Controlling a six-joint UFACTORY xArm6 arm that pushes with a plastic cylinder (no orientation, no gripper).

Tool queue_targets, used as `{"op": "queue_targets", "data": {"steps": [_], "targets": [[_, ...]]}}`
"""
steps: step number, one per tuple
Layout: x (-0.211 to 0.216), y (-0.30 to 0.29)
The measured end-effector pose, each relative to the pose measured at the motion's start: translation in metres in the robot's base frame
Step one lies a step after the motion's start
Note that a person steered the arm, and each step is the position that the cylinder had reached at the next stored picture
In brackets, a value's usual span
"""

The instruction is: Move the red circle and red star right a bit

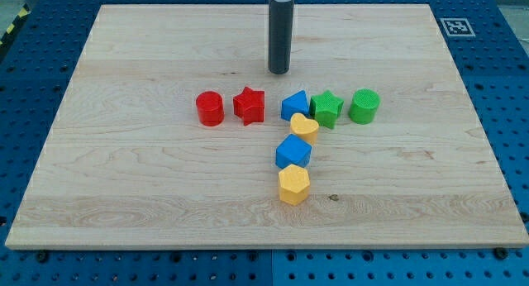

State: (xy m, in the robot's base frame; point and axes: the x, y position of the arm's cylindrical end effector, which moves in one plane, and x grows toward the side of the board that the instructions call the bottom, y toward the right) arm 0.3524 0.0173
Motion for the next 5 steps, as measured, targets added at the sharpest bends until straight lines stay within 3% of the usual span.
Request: {"op": "queue_targets", "data": {"steps": [5], "targets": [[0.0088,0.0]]}}
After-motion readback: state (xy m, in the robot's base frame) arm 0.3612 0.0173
